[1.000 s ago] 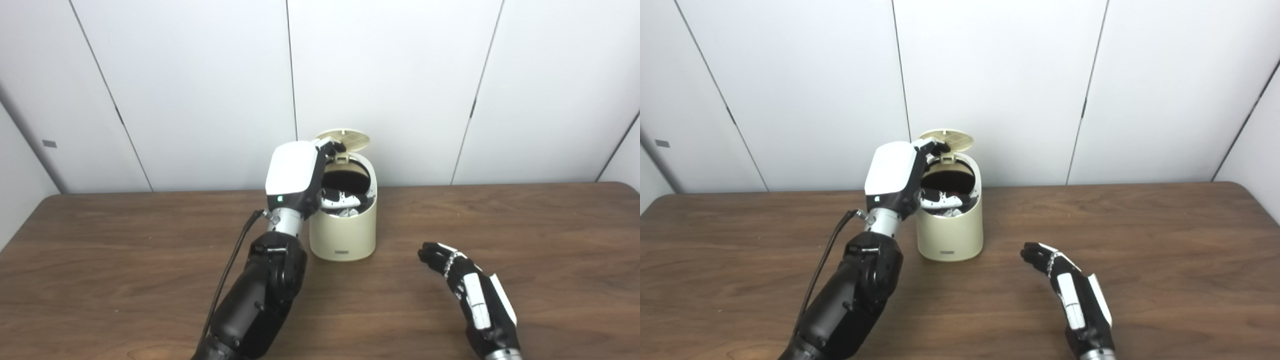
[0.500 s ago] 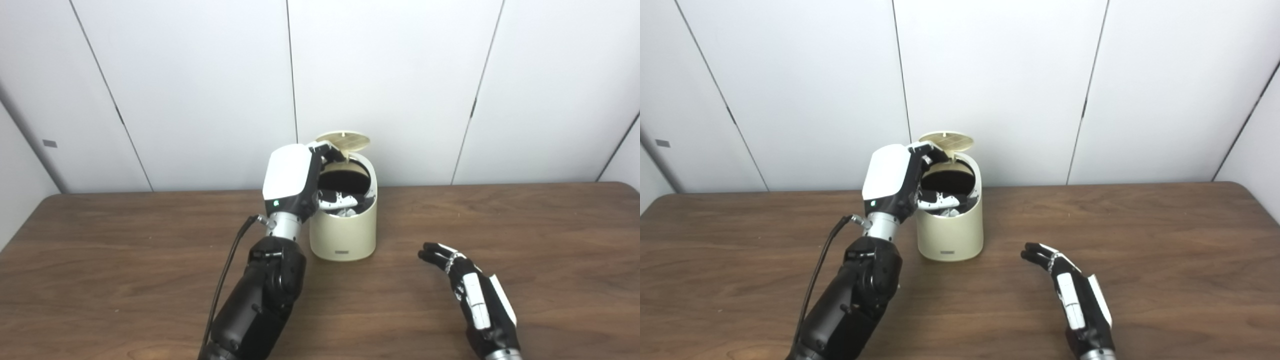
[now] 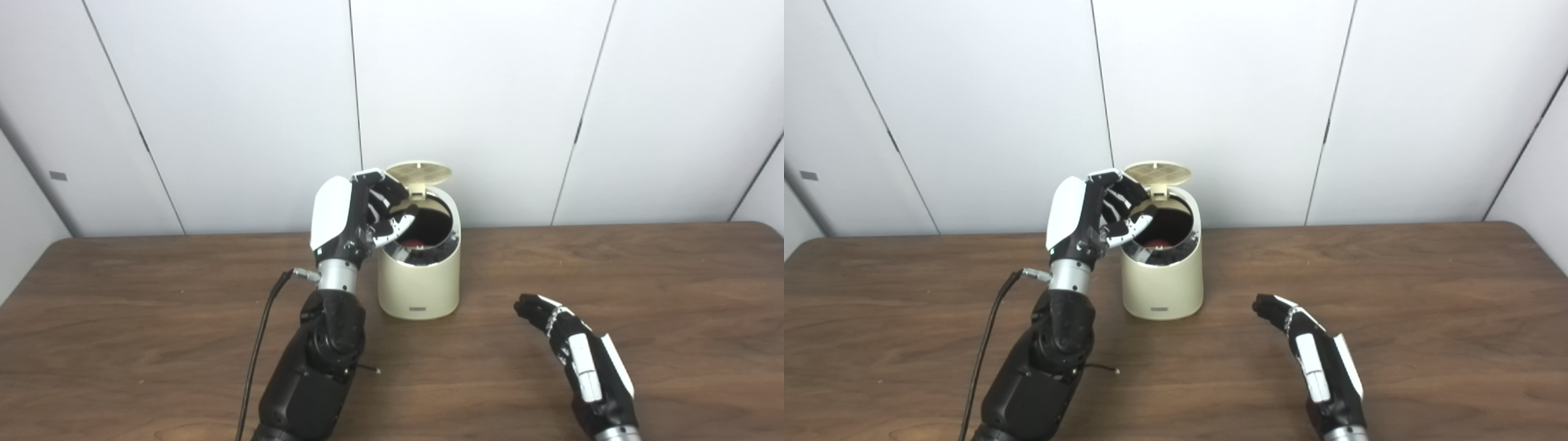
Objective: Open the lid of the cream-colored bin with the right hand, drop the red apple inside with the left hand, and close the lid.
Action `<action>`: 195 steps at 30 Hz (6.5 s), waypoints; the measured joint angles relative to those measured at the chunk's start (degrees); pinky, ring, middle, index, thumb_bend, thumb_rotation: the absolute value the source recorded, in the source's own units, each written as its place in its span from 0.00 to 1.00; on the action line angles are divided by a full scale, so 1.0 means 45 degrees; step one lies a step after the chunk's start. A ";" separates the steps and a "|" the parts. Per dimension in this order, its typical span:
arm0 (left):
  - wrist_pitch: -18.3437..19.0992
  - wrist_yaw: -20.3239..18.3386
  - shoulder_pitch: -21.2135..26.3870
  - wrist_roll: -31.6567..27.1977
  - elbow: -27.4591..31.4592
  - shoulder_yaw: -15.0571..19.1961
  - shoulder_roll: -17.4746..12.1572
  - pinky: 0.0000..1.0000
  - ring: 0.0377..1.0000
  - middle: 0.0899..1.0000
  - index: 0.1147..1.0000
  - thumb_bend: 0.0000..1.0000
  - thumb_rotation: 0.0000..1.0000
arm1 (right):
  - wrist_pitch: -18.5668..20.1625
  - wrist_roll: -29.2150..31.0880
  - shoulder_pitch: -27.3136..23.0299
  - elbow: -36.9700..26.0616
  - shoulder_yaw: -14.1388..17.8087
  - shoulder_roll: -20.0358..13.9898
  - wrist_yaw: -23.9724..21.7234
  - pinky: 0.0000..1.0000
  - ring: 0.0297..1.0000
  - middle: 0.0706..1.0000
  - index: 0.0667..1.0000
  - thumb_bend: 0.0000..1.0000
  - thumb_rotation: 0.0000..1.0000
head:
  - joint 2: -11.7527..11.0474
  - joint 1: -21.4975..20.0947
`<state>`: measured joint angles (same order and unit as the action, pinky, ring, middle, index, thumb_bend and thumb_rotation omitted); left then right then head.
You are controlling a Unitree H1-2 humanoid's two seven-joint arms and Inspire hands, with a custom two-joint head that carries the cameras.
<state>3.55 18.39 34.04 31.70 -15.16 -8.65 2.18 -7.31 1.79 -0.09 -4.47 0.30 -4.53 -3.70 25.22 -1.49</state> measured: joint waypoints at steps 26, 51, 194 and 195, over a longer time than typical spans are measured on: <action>0.1881 -0.1141 -0.1275 -0.2576 0.4047 0.1373 0.0500 0.12 0.16 0.45 0.40 0.52 0.00 | 0.0008 0.0675 -0.0007 -0.0003 0.0136 -0.0071 -0.0261 0.92 0.81 0.74 0.72 0.53 1.00 | 0.0137 0.0156; 0.1607 -0.4561 -0.5707 -0.8128 0.5340 0.3043 -0.1206 0.78 0.82 0.85 0.83 0.49 0.48 | 0.0060 0.0981 -0.0062 0.0045 0.0636 0.0039 -0.0127 0.99 0.96 0.92 0.85 0.63 0.97 | 0.0313 0.0117; -0.1958 -0.3590 -0.8247 -0.8339 0.4529 0.2886 0.0147 0.96 0.94 0.95 0.95 0.52 0.72 | 0.0939 -1.4370 -0.6991 -0.0082 -0.5210 -0.4015 -0.1502 1.00 1.00 0.95 0.69 0.57 1.00 | 0.1016 0.0624; -0.1958 -0.3578 -0.8253 -0.8299 0.4531 0.2862 0.0146 0.96 0.94 0.95 0.96 0.52 0.72 | 0.1035 -1.4376 -0.7042 -0.0147 -0.5211 -0.4010 -0.1716 1.00 1.00 0.96 0.69 0.58 1.00 | 0.1054 0.0663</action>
<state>-5.26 2.28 -3.10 -5.65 5.23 4.23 2.84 -2.66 -62.90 -31.77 -5.14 -23.15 -22.58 -11.42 29.97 1.49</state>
